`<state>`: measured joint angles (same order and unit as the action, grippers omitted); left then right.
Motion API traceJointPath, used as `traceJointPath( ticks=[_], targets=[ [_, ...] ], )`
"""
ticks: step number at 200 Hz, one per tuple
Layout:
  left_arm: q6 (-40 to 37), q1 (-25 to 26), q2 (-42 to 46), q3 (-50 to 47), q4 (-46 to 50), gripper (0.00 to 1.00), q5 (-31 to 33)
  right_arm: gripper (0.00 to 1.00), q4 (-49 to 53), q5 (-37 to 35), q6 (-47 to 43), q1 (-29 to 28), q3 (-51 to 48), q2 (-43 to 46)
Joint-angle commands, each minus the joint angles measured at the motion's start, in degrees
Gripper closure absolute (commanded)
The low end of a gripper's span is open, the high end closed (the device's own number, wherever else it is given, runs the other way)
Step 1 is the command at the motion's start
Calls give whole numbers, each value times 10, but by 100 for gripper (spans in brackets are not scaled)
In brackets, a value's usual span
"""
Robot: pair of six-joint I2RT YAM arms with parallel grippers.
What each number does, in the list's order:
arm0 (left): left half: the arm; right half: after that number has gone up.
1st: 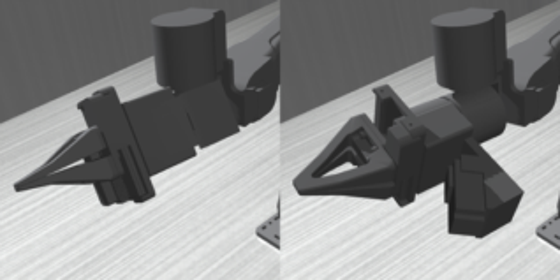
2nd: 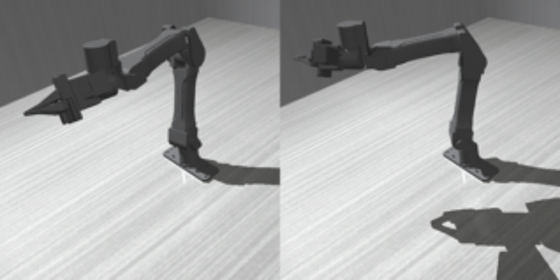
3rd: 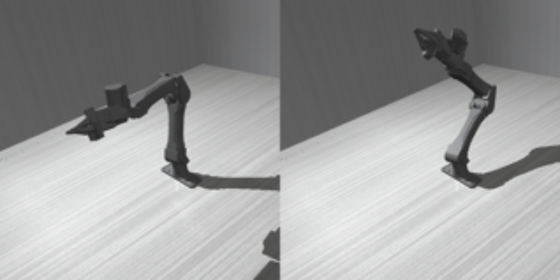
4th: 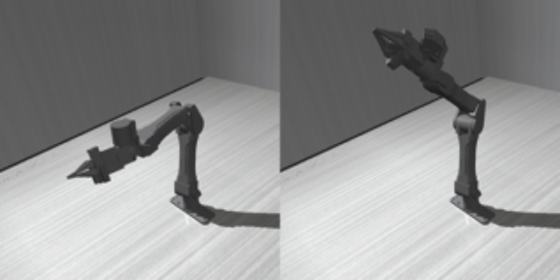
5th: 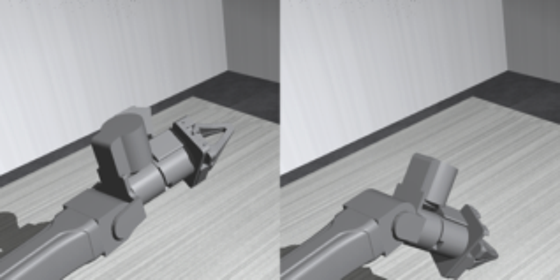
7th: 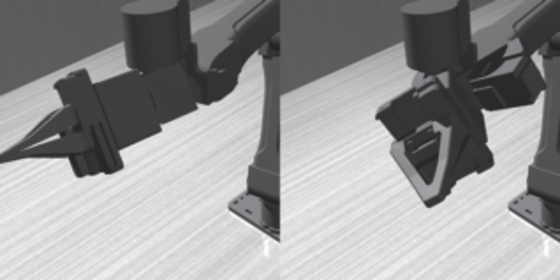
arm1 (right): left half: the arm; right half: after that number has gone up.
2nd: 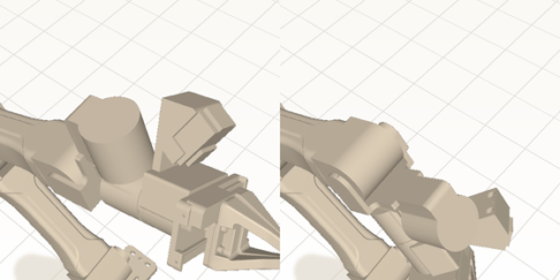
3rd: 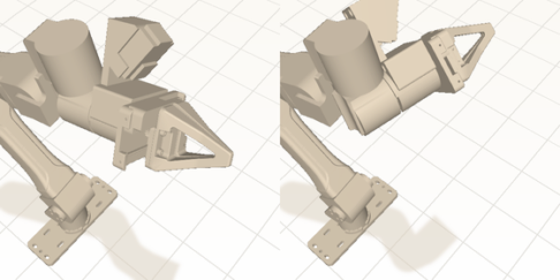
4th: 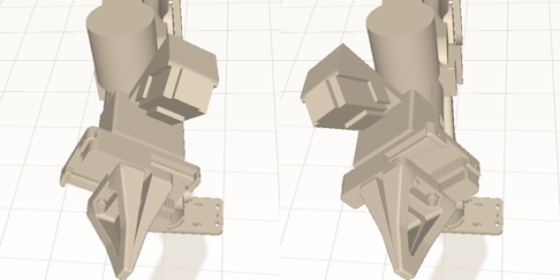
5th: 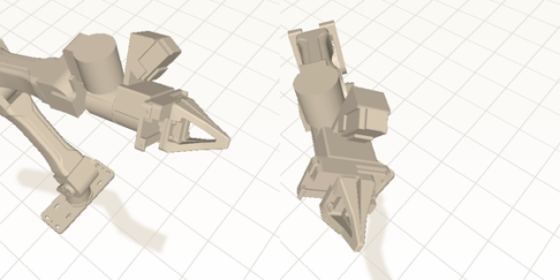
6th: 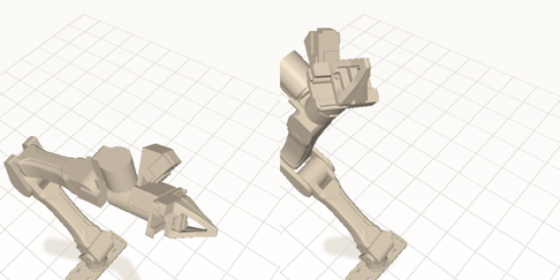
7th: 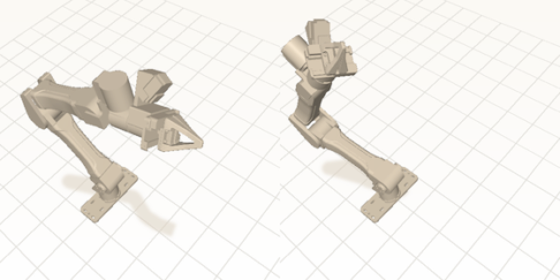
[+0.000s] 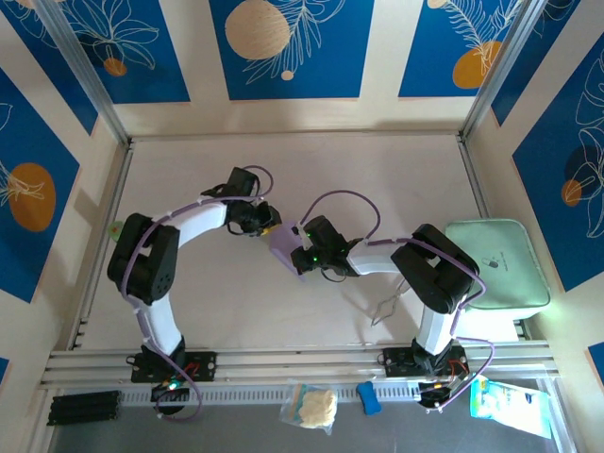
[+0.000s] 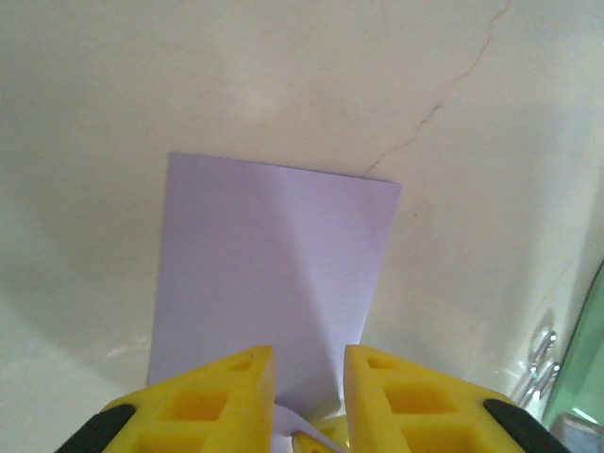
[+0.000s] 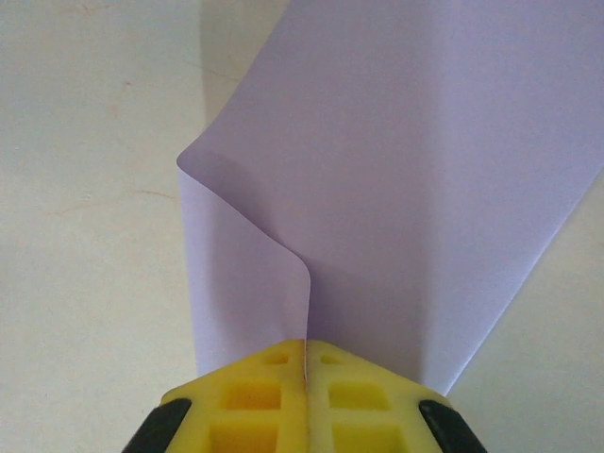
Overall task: Fold a paper plane with a square sheet of paper (pick it up from the middle)
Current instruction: Third fold the triangle at the center of the table.
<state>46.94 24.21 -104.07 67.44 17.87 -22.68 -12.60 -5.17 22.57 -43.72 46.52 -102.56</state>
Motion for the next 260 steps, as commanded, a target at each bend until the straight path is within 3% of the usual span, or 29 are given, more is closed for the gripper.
traceJointPath(
  ticks=[1, 53, 111, 260],
  targets=[
    [46, -1, 39, -47, -39, 73, 1, 99, 19, 0, 4, 4, 5, -19],
    [123, 25, 111, -173, -163, 74, -30, 99, 26, 4, 11, 7, 7, -21],
    [167, 56, 93, -234, -270, 83, -45, 99, 38, 7, 15, 9, 10, -21],
    [166, 68, 33, -254, -319, 87, -50, 99, 51, 7, 15, 13, 16, -25]
  ],
)
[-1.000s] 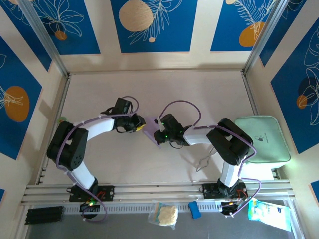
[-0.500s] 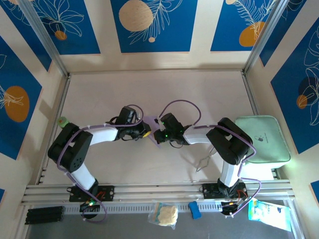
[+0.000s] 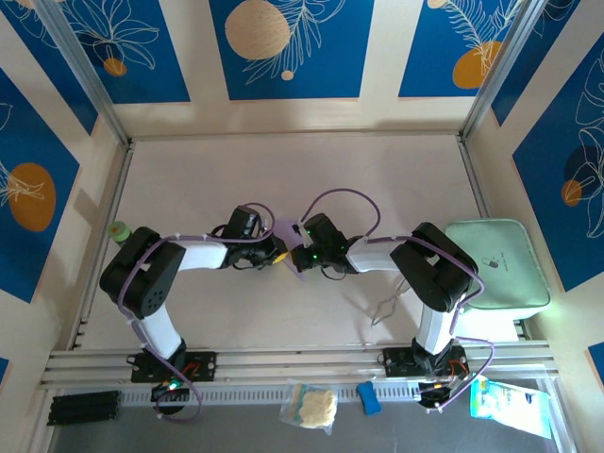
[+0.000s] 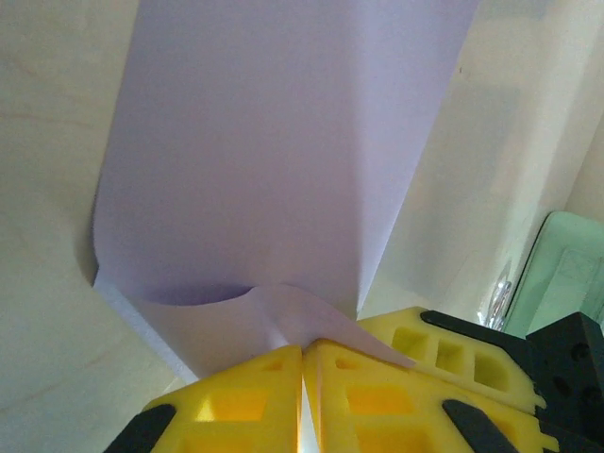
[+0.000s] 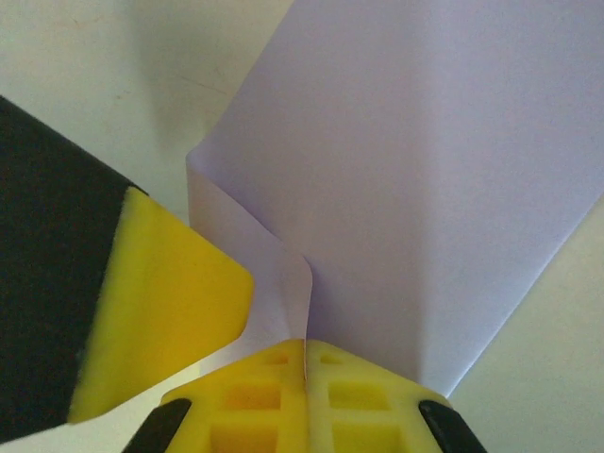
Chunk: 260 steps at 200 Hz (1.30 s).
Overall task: Fold a paper plane with a square sheet of paper (pick it up from the middle)
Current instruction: Third fold the triangle at the center of the table.
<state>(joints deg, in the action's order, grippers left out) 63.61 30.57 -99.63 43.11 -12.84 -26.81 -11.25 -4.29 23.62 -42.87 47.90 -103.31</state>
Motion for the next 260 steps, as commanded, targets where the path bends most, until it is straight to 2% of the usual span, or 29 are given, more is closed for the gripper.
traceJointPath(
  ticks=[1, 162, 228, 260],
  targets=[
    [-1, 4, -12, -11, -12, 87, -9, 99, 38, -2, 4, 4, 2, -17],
    [-13, 3, -17, -8, -4, 87, 0, 99, 38, 0, 6, 4, 4, -19],
    [-46, -8, 3, 18, 45, 87, 10, 99, 39, 2, 4, 5, 5, -14],
    [-87, -27, 3, 66, 99, 86, 19, 99, 39, 3, 4, 7, 5, -13]
  ],
)
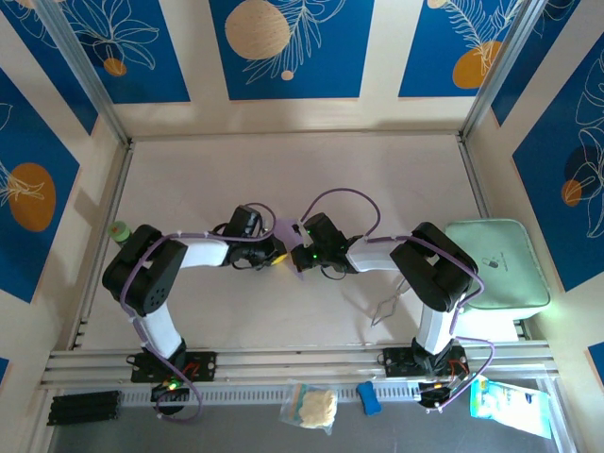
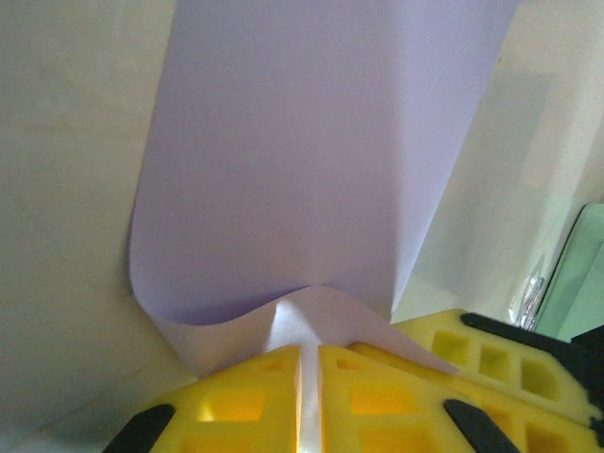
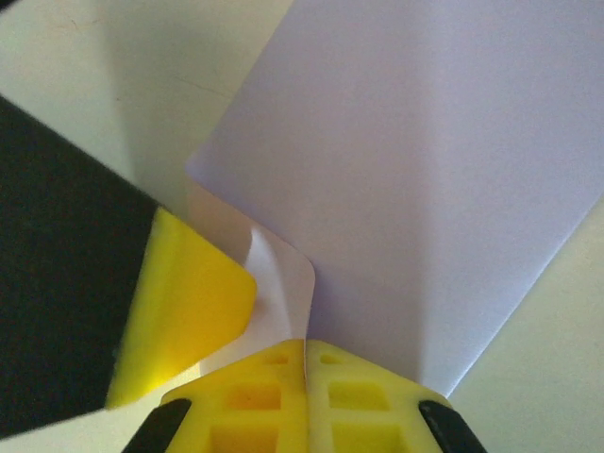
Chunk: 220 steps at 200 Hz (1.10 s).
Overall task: Fold a paper plane with a square sheet of paper (pick it up from the middle)
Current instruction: Third fold the triangle at the center of the table.
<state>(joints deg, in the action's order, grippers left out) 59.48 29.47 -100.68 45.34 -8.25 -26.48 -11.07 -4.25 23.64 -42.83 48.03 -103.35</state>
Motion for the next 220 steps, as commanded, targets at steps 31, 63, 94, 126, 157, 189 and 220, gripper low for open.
traceJointPath(
  ticks=[31, 63, 94, 126, 157, 189, 220],
  targets=[
    [-87, -27, -9, 93, 114, 85, 40, 99, 36, 3, 4, 6, 3, -11],
    [-111, -34, -41, 133, 154, 85, 51, 99, 38, 4, 4, 6, 4, -9],
    [-139, -34, -72, 177, 209, 85, 70, 99, 37, 4, 3, 6, 3, -7],
    [-157, -34, -99, 205, 251, 86, 73, 99, 38, 3, 1, 6, 4, 1],
    [-171, -34, -119, 223, 286, 88, 72, 99, 38, 7, 0, 7, 4, 15],
    [-179, -34, -129, 231, 310, 89, 78, 99, 39, 9, -1, 9, 4, 27],
    [-186, -34, -135, 240, 323, 90, 80, 99, 41, 8, -2, 11, 3, 31]
  ],
)
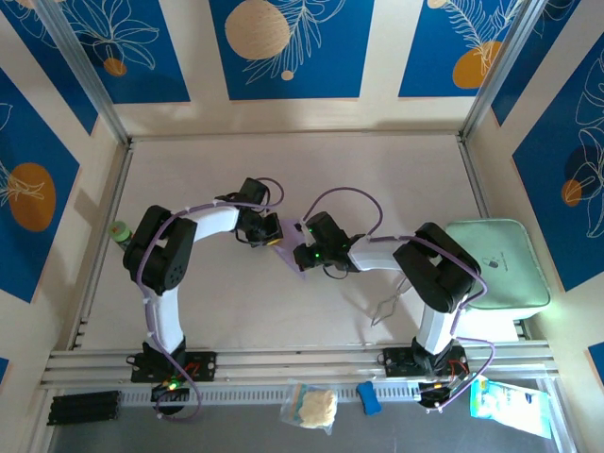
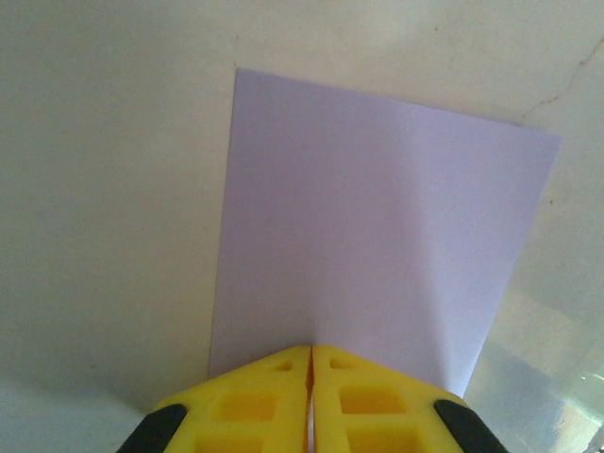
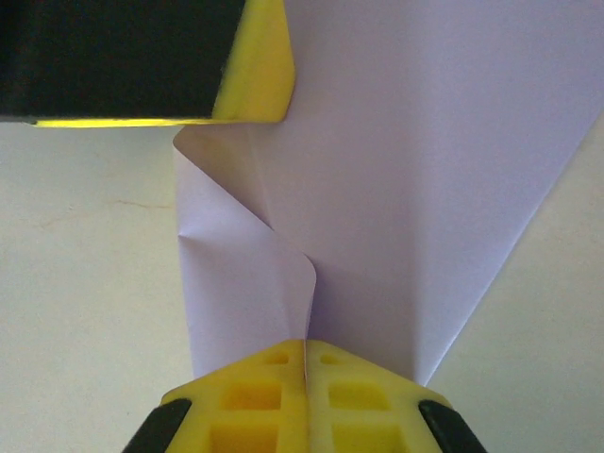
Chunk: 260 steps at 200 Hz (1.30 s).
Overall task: Fold a paper plane with a square sheet of paper (pick it up from the middle)
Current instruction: Third fold the triangle at the center of the table.
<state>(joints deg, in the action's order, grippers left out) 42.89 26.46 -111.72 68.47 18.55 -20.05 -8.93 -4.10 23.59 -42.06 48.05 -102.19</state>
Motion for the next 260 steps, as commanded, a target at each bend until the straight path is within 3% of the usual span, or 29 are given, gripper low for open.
traceJointPath(
  ticks=[1, 260],
  targets=[
    [-20, -4, -25, 9, 56, 90, 15, 99, 20, 7, -2, 3, 3, 20],
    [-61, -3, -49, 49, 90, 92, -7, 99, 48, 23, -19, 8, 34, -28]
  ],
)
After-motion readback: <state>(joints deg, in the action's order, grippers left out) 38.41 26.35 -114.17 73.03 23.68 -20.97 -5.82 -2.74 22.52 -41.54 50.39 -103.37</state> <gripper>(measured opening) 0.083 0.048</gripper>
